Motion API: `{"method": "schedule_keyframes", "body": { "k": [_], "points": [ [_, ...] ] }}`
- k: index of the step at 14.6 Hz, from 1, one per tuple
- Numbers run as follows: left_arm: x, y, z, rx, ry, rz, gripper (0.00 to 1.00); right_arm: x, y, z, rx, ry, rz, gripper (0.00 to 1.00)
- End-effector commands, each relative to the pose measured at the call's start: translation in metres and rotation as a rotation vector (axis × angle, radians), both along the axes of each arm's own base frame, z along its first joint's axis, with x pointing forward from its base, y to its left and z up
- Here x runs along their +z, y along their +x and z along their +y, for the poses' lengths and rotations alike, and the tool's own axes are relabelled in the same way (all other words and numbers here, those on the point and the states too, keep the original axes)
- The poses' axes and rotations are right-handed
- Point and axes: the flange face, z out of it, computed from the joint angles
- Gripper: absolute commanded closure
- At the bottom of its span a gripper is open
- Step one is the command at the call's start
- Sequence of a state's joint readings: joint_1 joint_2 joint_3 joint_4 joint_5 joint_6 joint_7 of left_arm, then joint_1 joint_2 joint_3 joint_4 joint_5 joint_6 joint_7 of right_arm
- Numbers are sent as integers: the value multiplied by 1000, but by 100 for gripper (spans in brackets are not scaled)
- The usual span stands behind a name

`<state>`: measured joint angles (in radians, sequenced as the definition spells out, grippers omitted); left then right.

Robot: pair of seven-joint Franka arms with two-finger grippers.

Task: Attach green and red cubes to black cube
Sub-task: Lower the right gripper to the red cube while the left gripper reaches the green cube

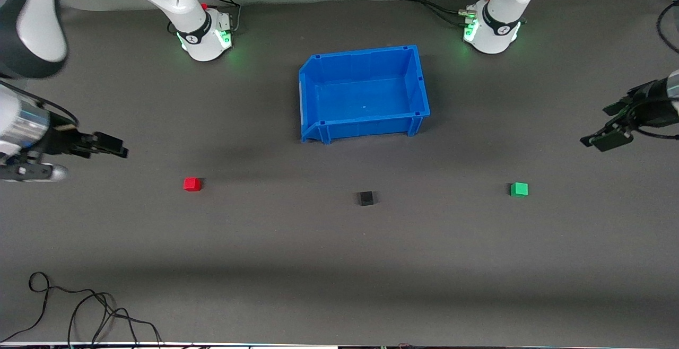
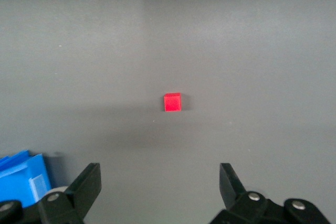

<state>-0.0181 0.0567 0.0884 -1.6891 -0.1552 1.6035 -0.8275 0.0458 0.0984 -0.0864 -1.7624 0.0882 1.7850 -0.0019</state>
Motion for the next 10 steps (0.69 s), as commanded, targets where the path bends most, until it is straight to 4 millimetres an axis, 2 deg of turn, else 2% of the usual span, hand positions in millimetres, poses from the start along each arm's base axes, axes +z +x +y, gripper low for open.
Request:
{"method": "schedule_keyframes", "body": {
  "k": [1, 6, 10],
  "points": [
    [-40, -6, -1, 184, -22, 20, 0, -47, -3, 1, -24, 7, 13, 0],
    [-137, -11, 7, 420, -50, -9, 0, -129, 6, 0, -30, -9, 42, 0],
    [-198, -10, 21, 564, -112, -9, 0, -199, 8, 0, -41, -27, 34, 0]
  ]
}}
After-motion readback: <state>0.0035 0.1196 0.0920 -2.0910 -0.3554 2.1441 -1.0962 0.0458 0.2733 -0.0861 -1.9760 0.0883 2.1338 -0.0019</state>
